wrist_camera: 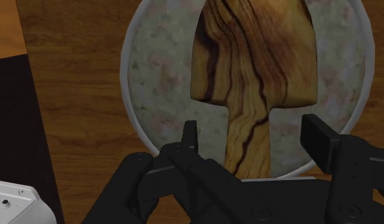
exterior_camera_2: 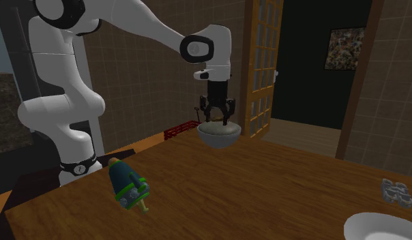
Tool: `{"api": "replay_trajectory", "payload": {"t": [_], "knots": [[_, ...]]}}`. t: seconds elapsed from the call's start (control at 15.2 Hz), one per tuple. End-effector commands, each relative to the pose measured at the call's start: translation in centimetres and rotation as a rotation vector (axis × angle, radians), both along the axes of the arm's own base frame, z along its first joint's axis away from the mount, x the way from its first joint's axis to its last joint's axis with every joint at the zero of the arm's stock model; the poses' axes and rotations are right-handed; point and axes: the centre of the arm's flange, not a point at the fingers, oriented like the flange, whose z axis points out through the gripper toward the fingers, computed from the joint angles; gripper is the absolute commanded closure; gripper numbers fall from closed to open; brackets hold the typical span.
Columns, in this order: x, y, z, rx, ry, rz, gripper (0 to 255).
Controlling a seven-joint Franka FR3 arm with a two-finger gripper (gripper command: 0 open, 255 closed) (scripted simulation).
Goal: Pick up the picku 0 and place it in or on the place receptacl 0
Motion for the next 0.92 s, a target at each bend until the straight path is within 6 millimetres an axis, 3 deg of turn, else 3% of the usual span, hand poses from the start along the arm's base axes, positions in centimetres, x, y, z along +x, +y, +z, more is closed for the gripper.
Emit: {"api": "replay_trajectory", "payload": {"t": [0.0,0.2,0.46,0.86], "knots": [[0.0,0.0,-0.1,-0.001,0.001,0.000,0],[0.0,0.0,0.0,-0.001,0.001,0.000,0],[0.0,0.1,5.0,-0.001,0.001,0.000,0],[0.0,0.1,5.0,-0.001,0.001,0.000,0]]}}
